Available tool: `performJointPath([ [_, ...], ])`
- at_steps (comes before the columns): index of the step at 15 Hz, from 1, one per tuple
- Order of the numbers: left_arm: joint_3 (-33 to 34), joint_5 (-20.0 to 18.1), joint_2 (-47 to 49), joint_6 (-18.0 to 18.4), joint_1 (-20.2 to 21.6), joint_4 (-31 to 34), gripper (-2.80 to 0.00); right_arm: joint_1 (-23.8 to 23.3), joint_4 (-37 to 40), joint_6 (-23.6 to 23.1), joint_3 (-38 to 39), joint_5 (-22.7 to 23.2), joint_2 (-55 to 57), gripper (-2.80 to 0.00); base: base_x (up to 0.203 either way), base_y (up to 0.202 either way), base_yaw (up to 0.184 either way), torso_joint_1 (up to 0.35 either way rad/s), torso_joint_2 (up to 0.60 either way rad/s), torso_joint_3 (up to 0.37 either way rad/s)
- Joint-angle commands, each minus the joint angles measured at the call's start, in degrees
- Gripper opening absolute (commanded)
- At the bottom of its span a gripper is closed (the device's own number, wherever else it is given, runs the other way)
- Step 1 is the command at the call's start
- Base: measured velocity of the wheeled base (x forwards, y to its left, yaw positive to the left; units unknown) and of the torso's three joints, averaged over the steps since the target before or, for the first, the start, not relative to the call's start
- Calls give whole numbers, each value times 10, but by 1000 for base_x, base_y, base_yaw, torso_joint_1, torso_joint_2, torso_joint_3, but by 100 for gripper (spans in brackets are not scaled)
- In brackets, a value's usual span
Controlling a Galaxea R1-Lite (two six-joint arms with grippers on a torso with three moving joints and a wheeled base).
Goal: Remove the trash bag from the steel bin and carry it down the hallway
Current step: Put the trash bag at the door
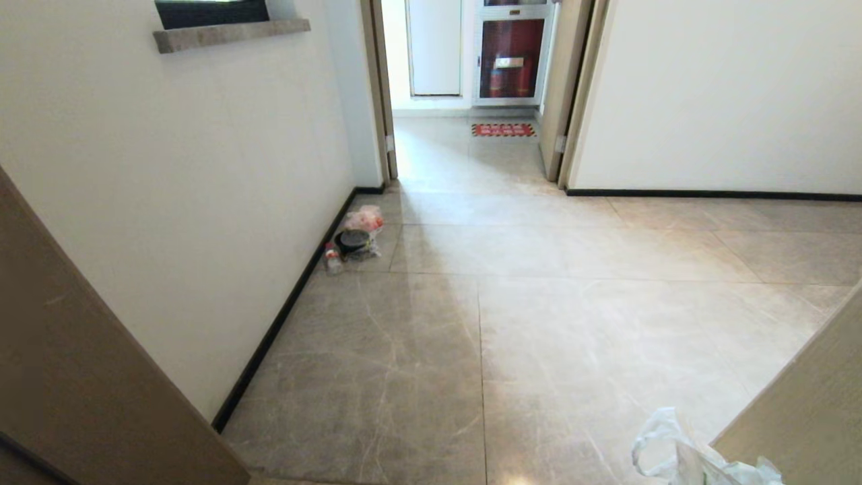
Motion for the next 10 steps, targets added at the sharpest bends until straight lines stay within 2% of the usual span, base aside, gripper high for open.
performJointPath([
  [1, 0, 0, 1, 0, 0, 0, -280, 0, 0, 0, 0, 0, -22, -280, 174, 0, -2, 2, -7, 5],
  [10, 0, 0, 1, -1, 0, 0, -280, 0, -1, 0, 0, 0, -22, -280, 192, 0, 1, 2, 2, 0],
])
